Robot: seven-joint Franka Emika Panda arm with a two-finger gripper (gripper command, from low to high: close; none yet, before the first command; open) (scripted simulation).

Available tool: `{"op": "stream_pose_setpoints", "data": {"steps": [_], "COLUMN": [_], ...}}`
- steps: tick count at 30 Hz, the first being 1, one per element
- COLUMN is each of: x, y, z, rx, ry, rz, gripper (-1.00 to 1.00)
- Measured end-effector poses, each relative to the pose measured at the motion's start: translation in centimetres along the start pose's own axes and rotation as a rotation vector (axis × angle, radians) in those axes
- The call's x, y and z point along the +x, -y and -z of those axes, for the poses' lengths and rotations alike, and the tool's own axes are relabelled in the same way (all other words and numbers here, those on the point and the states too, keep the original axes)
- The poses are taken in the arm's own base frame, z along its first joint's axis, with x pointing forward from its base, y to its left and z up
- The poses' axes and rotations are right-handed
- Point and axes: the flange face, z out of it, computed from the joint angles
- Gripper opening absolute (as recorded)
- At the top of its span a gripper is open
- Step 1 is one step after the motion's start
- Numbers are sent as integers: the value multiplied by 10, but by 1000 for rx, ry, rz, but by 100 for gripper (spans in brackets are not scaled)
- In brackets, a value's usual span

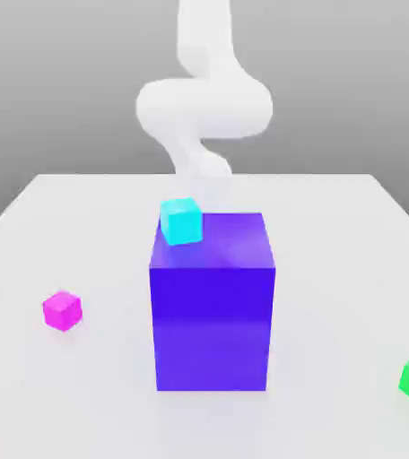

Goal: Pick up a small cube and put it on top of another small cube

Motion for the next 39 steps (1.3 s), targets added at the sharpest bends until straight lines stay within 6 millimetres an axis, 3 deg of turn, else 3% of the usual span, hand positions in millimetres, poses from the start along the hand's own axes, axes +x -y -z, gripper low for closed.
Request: {"op": "stream_pose_setpoints", "data": {"steps": [6, 12, 18, 24, 26, 32, 33, 39], "x": [30, 35, 6, -57, -69, -92, -96, -97], "y": [-94, -217, -348, -464, -485, -508, -511, -513], "z": [-119, -200, -244, -256, -262, -299, -304, -306], "rx": [-218, -416, -602, -782, -803, -812, -811, -809], "ry": [-15, -60, -130, -221, -240, -238, -238, -238], "rz": [-426, -854, -1293, -1737, -1804, -1804, -1804, -1804], "gripper": [0, 0, 0, 0, 0, 0, -100, -100]}}
